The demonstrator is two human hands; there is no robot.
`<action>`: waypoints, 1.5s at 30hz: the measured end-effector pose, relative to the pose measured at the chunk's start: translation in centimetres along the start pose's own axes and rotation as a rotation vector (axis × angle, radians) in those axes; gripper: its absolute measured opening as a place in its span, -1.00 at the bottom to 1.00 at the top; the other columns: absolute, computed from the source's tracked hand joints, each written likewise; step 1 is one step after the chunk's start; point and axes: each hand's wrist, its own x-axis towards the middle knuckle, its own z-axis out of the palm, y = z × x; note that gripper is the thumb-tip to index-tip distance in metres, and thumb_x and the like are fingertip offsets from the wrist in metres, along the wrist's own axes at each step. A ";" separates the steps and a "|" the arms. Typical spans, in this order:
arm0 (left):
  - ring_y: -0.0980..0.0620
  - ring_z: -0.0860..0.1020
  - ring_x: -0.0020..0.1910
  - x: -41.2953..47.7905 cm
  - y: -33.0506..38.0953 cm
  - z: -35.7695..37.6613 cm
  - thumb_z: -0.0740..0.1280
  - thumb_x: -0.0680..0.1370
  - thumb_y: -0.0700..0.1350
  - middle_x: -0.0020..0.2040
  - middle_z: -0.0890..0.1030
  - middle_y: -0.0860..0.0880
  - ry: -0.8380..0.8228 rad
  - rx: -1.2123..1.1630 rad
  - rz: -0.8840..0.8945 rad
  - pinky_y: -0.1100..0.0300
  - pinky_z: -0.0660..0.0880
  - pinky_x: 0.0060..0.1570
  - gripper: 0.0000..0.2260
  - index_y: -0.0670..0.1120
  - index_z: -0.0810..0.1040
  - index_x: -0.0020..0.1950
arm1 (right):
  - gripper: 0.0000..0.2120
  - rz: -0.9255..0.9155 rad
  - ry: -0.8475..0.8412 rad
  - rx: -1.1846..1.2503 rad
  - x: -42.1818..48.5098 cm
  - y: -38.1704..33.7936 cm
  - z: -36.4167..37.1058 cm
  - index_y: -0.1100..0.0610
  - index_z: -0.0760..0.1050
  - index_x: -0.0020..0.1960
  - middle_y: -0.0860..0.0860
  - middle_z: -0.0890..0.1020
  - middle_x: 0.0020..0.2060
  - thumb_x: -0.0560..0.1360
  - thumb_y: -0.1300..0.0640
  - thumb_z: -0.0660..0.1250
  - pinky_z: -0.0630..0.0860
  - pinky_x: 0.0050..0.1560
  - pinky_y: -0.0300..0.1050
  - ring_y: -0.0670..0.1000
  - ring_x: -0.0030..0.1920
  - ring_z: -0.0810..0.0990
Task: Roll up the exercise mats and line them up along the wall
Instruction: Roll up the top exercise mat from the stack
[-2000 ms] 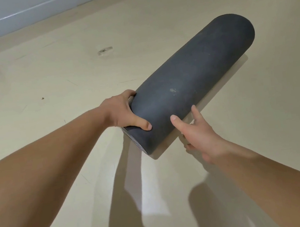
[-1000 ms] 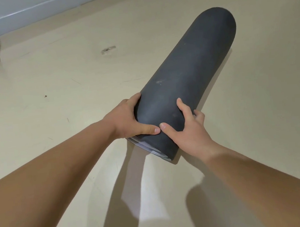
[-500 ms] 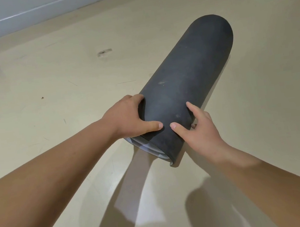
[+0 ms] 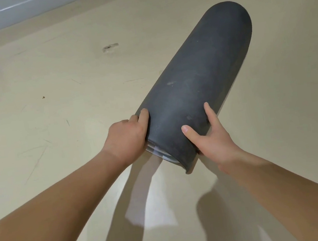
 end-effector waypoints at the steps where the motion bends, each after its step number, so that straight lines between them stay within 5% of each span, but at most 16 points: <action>1: -0.13 0.33 -0.55 0.1 0.3 -0.2 0.47 0.27 -0.31 -0.33 0.52 -0.10 -0.023 -0.017 0.001 0.19 0.22 -0.53 -0.48 -0.25 0.51 0.22 | -0.06 0.048 -0.017 0.051 -0.3 0.0 -0.1 -0.54 -0.04 0.58 -0.32 0.41 0.47 0.47 -0.24 0.55 0.55 0.38 0.14 -0.11 0.40 0.52; 5: -0.27 0.58 -0.20 0.1 1.2 -2.0 0.31 0.47 -0.24 -0.10 0.67 -0.11 -0.114 -0.328 -0.102 -0.01 0.47 -0.17 -0.50 -0.12 0.43 0.43 | -0.10 0.090 -0.019 0.124 -2.0 -0.2 -0.2 -0.56 -0.07 0.58 -0.44 0.49 0.18 0.50 -0.29 0.49 0.63 0.24 0.08 -0.19 0.19 0.59; 8: -0.12 0.64 -0.16 -1.3 1.5 -2.9 0.31 0.48 -0.23 -0.09 0.73 0.05 -0.111 -0.710 -0.308 0.04 0.56 -0.13 -0.51 0.05 0.50 0.40 | -0.10 -0.004 0.020 0.098 -2.9 -0.3 0.2 -0.56 0.00 0.57 -0.31 0.45 0.35 0.43 -0.39 0.50 0.44 0.46 0.00 -0.19 0.36 0.49; 11: -0.06 0.68 -0.15 -3.1 0.3 -2.5 0.32 0.51 -0.26 -0.05 0.74 0.10 -0.225 -0.953 -0.473 0.05 0.62 -0.10 -0.55 0.20 0.52 0.28 | -0.18 -0.057 0.059 -0.059 -3.2 -1.2 0.6 -0.67 0.06 0.47 -0.17 0.29 0.33 0.37 -0.50 0.47 0.35 0.38 -0.15 -0.16 0.31 0.46; 15: 0.01 0.56 0.36 -3.5 -2.5 -5.5 0.19 0.50 -0.38 0.43 0.56 0.11 -0.509 -0.745 -0.388 0.11 0.51 0.30 -0.30 0.16 0.38 0.57 | -0.14 -0.104 0.048 -0.266 -2.3 -1.6 1.9 -0.57 0.02 0.55 -0.12 0.24 0.24 0.40 -0.53 0.40 0.32 0.39 -0.15 -0.07 0.32 0.44; 17: 0.05 0.42 0.50 -2.5 -2.2 -8.0 0.20 0.53 -0.35 0.51 0.46 0.11 -0.367 -0.683 -0.389 0.27 0.34 0.35 -0.38 0.04 0.43 0.56 | -0.14 -0.140 0.085 -0.374 -1.5 -1.6 3.3 -0.57 -0.04 0.56 -0.10 0.21 0.20 0.38 -0.59 0.31 0.32 0.43 -0.07 -0.01 0.32 0.36; 20: -0.04 0.56 0.16 -1.2 1.5 -9.0 0.35 0.61 0.09 0.19 0.59 0.02 -0.196 -0.564 -0.229 0.15 0.44 0.04 -0.76 0.02 0.56 0.22 | -0.30 -0.210 0.107 -0.410 -0.3 -2.1 4.2 -0.56 0.06 0.55 -0.09 0.21 0.14 0.49 -0.51 0.25 0.30 0.45 -0.02 -0.01 0.28 0.31; 22: -0.07 0.50 0.09 -0.8 3.3 -7.7 0.36 0.47 0.44 0.12 0.48 -0.05 -0.313 -0.379 -0.221 0.05 0.47 -0.03 -0.42 0.00 0.39 0.17 | -0.42 -0.249 0.107 -0.349 0.6 -2.2 3.5 -0.46 0.21 0.57 -0.09 0.27 0.18 0.59 -0.34 0.29 0.31 0.51 0.01 0.00 0.31 0.38; 24: -0.13 0.47 0.15 -0.2 2.9 -6.6 0.36 0.35 0.56 0.18 0.43 -0.12 -0.352 -0.238 -0.334 -0.07 0.55 0.06 -0.24 0.00 0.25 0.21 | -0.35 -0.144 0.137 -0.231 1.3 -1.9 2.5 -0.36 0.18 0.62 -0.07 0.29 0.35 0.59 -0.31 0.34 0.43 0.47 0.10 0.05 0.27 0.51; 28: -0.09 0.52 0.18 -0.1 -0.6 -5.4 0.42 0.24 0.55 0.24 0.46 -0.01 -0.340 -0.486 -0.519 -0.14 0.58 0.12 -0.17 0.05 0.27 0.25 | -0.32 0.262 -0.025 0.131 2.2 -2.6 2.8 -0.07 0.43 0.43 -0.06 0.43 0.42 0.48 -0.45 0.39 0.61 0.27 0.25 0.08 0.15 0.57; 34: -0.02 0.60 0.09 -0.7 -1.1 -5.2 0.55 0.24 0.45 0.18 0.55 0.10 -0.264 -0.590 -0.555 -0.07 0.61 0.05 -0.19 0.08 0.30 0.26 | -0.45 0.246 -0.118 0.310 3.4 -4.1 6.3 0.10 0.46 0.21 -0.01 0.69 0.19 0.53 -0.33 0.44 0.51 0.28 0.50 0.15 0.29 0.62; 39: 0.08 0.60 0.00 -1.0 0.6 -6.1 0.58 0.26 0.42 0.07 0.55 0.18 -0.230 -0.619 -0.566 0.08 0.56 -0.08 -0.23 0.09 0.28 0.22 | -0.86 0.173 -0.169 0.470 2.0 -3.5 5.1 -0.02 0.52 0.18 -0.05 0.76 0.11 0.68 -0.04 0.36 0.61 0.20 0.39 0.14 0.24 0.68; 45: 0.12 0.66 0.06 -2.7 2.0 -6.9 0.61 0.11 0.48 0.12 0.59 0.20 -0.329 -0.896 -0.626 0.00 0.65 0.04 -0.15 0.11 0.36 0.19 | -0.75 0.094 -0.095 0.374 -2.5 -2.9 3.1 0.09 0.51 0.21 -0.04 0.75 0.08 0.68 -0.06 0.36 0.67 0.14 0.28 0.09 0.14 0.73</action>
